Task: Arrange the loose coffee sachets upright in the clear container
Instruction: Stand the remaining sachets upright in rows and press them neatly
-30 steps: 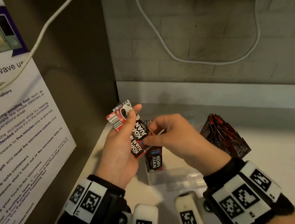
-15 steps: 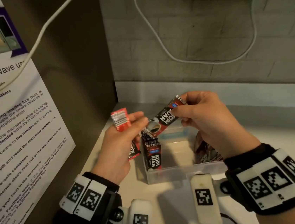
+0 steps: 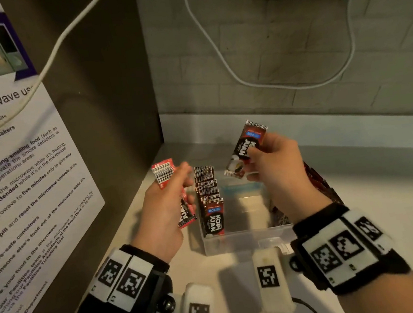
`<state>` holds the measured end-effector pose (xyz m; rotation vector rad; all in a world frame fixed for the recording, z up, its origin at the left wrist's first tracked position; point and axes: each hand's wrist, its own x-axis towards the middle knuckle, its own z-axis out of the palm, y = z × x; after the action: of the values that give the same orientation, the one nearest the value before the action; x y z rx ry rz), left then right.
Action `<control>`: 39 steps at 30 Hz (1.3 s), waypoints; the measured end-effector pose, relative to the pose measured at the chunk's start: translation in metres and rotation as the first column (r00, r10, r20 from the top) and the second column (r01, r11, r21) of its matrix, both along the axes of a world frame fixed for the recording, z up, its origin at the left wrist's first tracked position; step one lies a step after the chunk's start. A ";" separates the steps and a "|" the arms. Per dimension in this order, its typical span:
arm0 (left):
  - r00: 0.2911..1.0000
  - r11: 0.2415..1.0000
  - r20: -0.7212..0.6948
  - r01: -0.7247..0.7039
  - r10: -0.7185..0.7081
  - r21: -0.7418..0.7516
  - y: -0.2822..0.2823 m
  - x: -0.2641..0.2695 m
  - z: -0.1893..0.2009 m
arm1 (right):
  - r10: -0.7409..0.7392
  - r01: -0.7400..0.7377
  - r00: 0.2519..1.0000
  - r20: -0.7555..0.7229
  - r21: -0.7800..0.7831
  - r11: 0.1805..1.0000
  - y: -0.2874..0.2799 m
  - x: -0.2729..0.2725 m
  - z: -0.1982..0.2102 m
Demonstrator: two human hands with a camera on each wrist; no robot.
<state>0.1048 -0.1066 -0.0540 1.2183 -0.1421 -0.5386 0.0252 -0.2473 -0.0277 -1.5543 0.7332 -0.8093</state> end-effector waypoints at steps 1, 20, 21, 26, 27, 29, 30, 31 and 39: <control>0.999 0.999 -0.029 -0.031 0.031 0.010 0.000 0.003 -0.003 | -0.011 0.008 0.997 -0.075 -0.039 0.999 -0.003 0.003 -0.006; 0.974 0.995 -0.227 0.023 0.000 0.099 -0.003 0.002 -0.038 | 0.004 0.066 0.956 -0.295 0.225 0.972 -0.019 0.043 -0.082; 0.974 0.995 -0.227 0.023 -0.001 0.097 -0.003 0.002 -0.038 | 0.004 0.064 0.957 -0.291 0.223 0.973 -0.019 0.044 -0.082; 0.973 0.995 -0.230 0.027 -0.004 0.097 -0.002 0.002 -0.039 | 0.003 0.063 0.957 -0.292 0.220 0.974 -0.019 0.047 -0.087; 0.973 0.995 -0.231 0.030 -0.007 0.097 -0.002 0.002 -0.039 | 0.003 0.064 0.956 -0.293 0.220 0.973 -0.019 0.047 -0.087; 0.972 0.995 -0.235 0.035 -0.012 0.095 -0.002 0.002 -0.039 | 0.006 0.063 0.955 -0.297 0.223 0.973 -0.018 0.046 -0.086; 0.972 0.995 -0.236 0.037 -0.013 0.095 -0.001 0.002 -0.039 | 0.007 0.064 0.954 -0.300 0.224 0.972 -0.018 0.046 -0.085; 0.972 0.995 -0.235 0.037 -0.013 0.097 -0.001 0.002 -0.040 | 0.008 0.064 0.951 -0.308 0.224 0.972 -0.018 0.046 -0.085; 0.972 0.995 -0.234 0.032 -0.009 0.096 0.000 0.002 -0.038 | -0.001 0.068 0.933 -0.361 0.174 0.982 -0.017 0.042 -0.081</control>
<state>0.1071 -0.1065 -0.0918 1.2408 0.0725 -0.7095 0.0675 -0.2645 -0.1087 -1.5402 1.0741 -0.4675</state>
